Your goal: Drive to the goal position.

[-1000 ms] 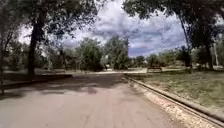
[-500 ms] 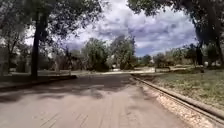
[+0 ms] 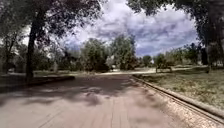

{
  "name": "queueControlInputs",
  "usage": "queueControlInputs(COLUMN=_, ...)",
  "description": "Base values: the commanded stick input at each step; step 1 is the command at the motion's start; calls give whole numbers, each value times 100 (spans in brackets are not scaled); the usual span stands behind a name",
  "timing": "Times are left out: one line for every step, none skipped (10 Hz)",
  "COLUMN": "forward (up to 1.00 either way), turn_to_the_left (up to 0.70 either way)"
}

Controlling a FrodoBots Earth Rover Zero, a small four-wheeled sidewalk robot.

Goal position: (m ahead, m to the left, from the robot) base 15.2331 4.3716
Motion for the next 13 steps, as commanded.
queueControlInputs(forward=85, turn_to_the_left=0)
queueControlInputs(forward=85, turn_to_the_left=0)
queueControlInputs(forward=85, turn_to_the_left=0)
queueControlInputs(forward=85, turn_to_the_left=0)
queueControlInputs(forward=85, turn_to_the_left=0)
queueControlInputs(forward=85, turn_to_the_left=0)
queueControlInputs(forward=85, turn_to_the_left=0)
queueControlInputs(forward=85, turn_to_the_left=0)
queueControlInputs(forward=85, turn_to_the_left=0)
queueControlInputs(forward=85, turn_to_the_left=0)
queueControlInputs(forward=85, turn_to_the_left=0)
queueControlInputs(forward=85, turn_to_the_left=0)
queueControlInputs(forward=85, turn_to_the_left=0)
